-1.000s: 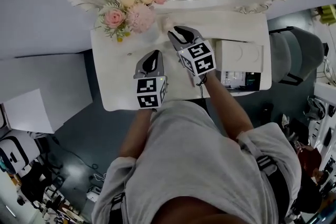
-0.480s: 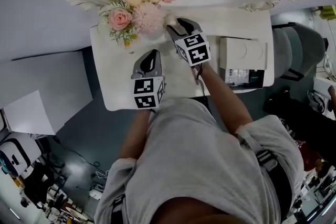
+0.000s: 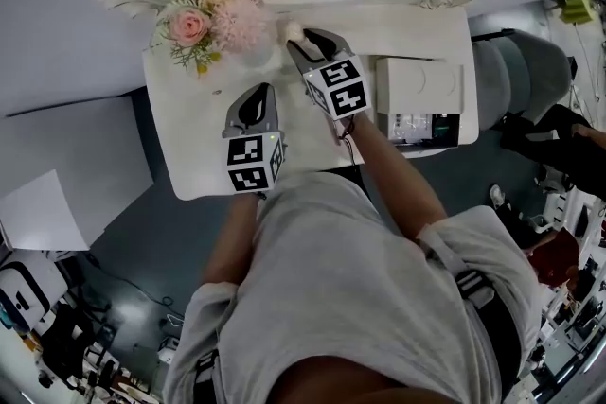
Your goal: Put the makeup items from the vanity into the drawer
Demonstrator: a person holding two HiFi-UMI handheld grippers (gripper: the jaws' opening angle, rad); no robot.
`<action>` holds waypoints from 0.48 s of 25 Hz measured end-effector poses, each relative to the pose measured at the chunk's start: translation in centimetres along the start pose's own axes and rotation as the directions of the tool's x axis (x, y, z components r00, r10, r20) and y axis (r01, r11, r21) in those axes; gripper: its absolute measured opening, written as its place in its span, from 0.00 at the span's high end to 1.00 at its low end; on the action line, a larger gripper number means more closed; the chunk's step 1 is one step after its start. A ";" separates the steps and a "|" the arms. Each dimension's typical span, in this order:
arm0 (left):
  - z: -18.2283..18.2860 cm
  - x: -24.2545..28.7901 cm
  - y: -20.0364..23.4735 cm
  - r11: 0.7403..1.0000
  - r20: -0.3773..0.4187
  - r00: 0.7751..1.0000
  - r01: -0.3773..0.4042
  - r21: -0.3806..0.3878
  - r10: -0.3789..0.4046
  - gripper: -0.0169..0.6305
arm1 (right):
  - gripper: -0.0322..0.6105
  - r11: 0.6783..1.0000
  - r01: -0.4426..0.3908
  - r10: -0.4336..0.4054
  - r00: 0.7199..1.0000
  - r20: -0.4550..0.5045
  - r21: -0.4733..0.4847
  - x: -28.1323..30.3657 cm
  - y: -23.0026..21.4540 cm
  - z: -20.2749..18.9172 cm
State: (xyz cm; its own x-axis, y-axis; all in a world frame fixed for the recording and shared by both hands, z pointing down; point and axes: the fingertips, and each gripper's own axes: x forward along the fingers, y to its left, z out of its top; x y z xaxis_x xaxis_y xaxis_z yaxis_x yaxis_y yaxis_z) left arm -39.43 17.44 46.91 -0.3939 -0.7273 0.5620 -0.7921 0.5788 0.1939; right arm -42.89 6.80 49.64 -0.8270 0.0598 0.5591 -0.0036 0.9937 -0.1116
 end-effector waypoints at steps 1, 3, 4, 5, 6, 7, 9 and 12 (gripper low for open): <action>0.0 0.0 -0.3 1.000 0.001 1.000 0.003 0.003 -0.003 0.97 | 0.71 1.000 0.003 -0.003 1.000 0.003 0.001 -0.4 0.0 -0.1; -0.1 -0.2 -0.9 1.000 -0.001 1.000 0.007 0.005 -0.007 0.97 | 0.71 1.000 0.003 -0.003 1.000 0.007 0.009 -1.2 0.0 -0.4; -0.1 -0.2 -1.3 1.000 -0.001 1.000 0.012 0.003 -0.012 0.97 | 0.71 1.000 0.003 -0.004 1.000 0.009 0.013 -1.7 0.0 -0.5; 0.0 -0.3 -1.8 1.000 0.001 1.000 0.019 0.001 -0.019 0.97 | 0.71 1.000 0.005 -0.006 1.000 0.012 0.016 -2.3 -0.2 -0.7; 0.1 -0.2 -2.4 1.000 0.005 1.000 0.027 0.002 -0.027 0.97 | 0.71 1.000 0.009 -0.009 1.000 0.016 0.016 -2.9 -0.4 -0.8; 0.2 -0.2 -3.0 0.999 0.010 0.999 0.034 0.005 -0.034 0.97 | 0.71 1.000 0.012 -0.012 1.000 0.021 0.016 -3.5 -0.6 -0.8; 0.3 -0.2 -3.9 0.999 0.017 0.999 0.041 0.008 -0.041 0.97 | 0.71 1.000 0.016 -0.016 0.999 0.030 0.017 -4.6 -0.9 -1.0; 0.1 -0.3 -5.3 0.998 0.018 0.998 0.057 -0.004 -0.057 0.97 | 0.71 1.000 0.025 -0.025 0.999 0.031 0.017 -6.3 -1.2 -1.5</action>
State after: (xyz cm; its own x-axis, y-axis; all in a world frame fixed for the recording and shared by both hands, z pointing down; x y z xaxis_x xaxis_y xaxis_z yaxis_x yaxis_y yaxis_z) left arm -35.21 14.54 45.66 -0.3565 -0.7654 0.5358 -0.8114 0.5379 0.2287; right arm -36.83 5.37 47.50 -0.8436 0.0319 0.5360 -0.0335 0.9932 -0.1118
